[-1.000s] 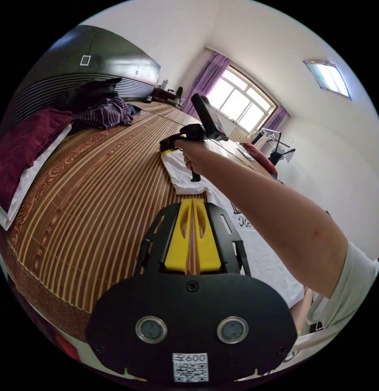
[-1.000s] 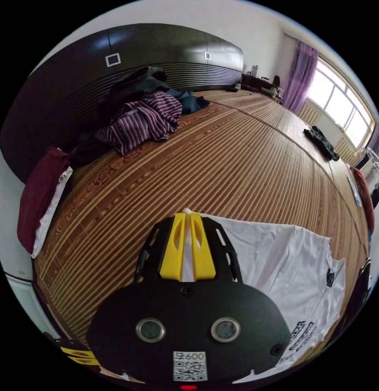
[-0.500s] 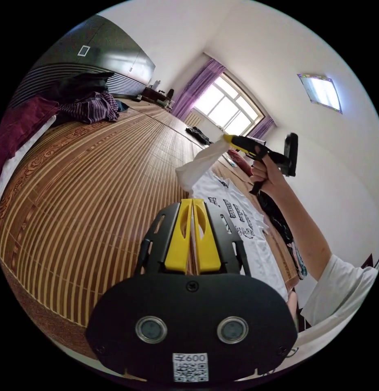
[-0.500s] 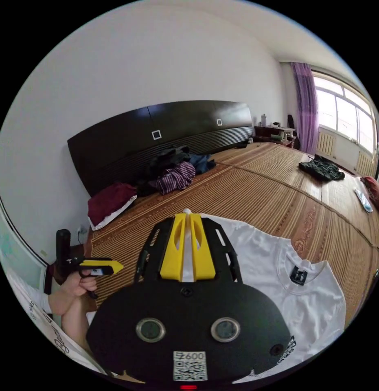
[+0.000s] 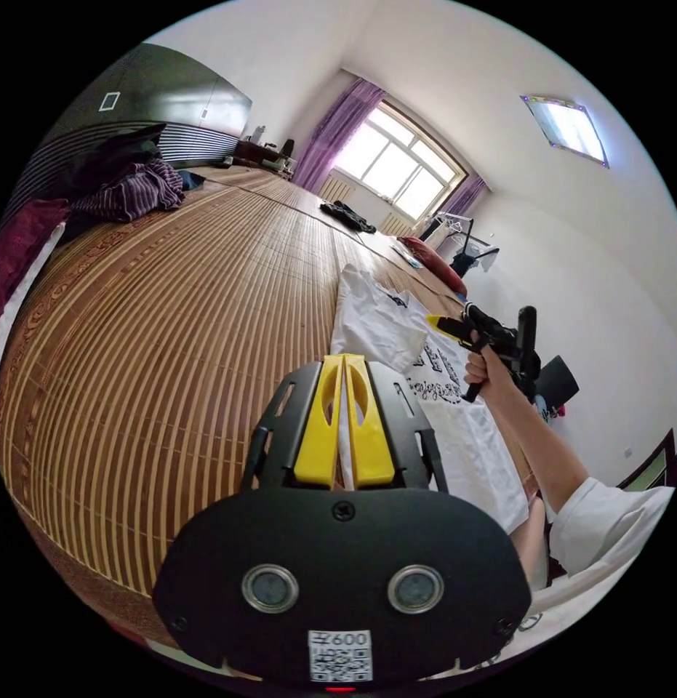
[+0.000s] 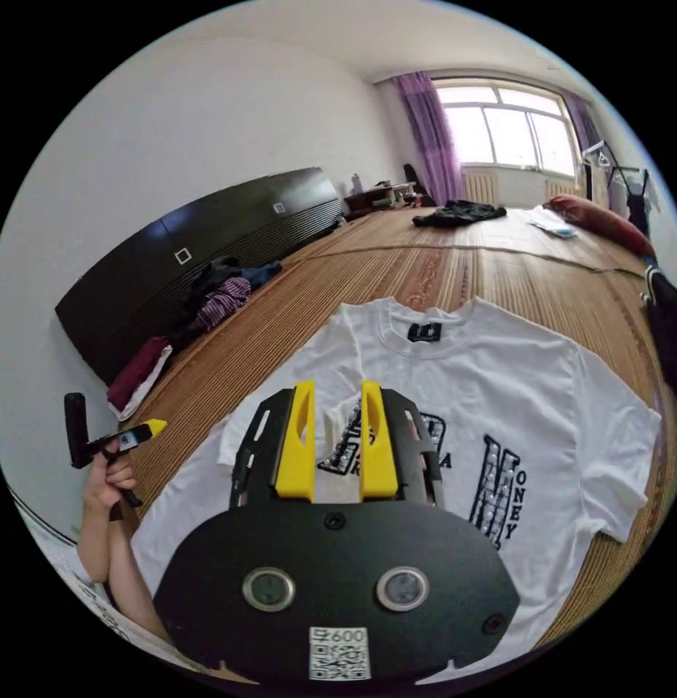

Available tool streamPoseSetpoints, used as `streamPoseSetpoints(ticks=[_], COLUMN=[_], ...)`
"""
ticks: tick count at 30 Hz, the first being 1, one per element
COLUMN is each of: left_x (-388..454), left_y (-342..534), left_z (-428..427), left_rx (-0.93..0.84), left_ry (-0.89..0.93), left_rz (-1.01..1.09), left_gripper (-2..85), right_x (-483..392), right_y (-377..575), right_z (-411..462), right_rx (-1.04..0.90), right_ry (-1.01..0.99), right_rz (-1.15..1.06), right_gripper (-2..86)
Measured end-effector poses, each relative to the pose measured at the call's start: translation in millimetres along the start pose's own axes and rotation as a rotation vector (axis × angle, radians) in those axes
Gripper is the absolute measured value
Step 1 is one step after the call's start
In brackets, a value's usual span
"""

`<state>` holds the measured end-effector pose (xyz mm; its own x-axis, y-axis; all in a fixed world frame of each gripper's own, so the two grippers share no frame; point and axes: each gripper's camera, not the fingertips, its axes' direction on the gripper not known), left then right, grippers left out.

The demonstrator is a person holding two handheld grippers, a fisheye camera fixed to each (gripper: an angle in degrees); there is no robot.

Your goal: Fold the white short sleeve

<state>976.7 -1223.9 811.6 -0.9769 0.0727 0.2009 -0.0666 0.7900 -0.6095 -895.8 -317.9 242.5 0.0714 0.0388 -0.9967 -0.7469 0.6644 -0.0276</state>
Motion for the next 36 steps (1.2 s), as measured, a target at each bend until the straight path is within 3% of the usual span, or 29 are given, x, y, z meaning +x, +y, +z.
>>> streamPoseSetpoints(ticks=[7, 14, 17, 27, 36], left_x=[-15.7, -29.3, -39.7, -59.3, -75.3], left_y=[-13.3, -22.1, -25.4, -35.3, -42.5], left_z=[6.6, -4.9, -10.5, -19.0, -22.8], left_rx=[-0.013, -0.004, 0.007, 0.009, -0.009], left_ry=[0.059, 0.048, 0.055, 0.092, 0.115], left_rz=[-0.043, -0.043, -0.061, -0.077, -0.081], left_gripper=[0.2, 0.1, 0.1, 0.2, 0.2], right_x=[-176.2, -289.8, -295.2, -317.7, -306.9], right_y=[39.4, 113.9, 131.0, 114.1, 56.5], right_z=[49.6, 137.8, 173.0, 188.1, 190.9], right_rx=[-0.171, -0.383, -0.499, -0.439, -0.472], right_ry=[-0.038, 0.269, 0.362, 0.245, 0.138], right_rz=[-0.582, -1.163, -1.256, -1.226, -0.831], right_gripper=[9.3, 7.2, 5.5, -0.7, -0.7])
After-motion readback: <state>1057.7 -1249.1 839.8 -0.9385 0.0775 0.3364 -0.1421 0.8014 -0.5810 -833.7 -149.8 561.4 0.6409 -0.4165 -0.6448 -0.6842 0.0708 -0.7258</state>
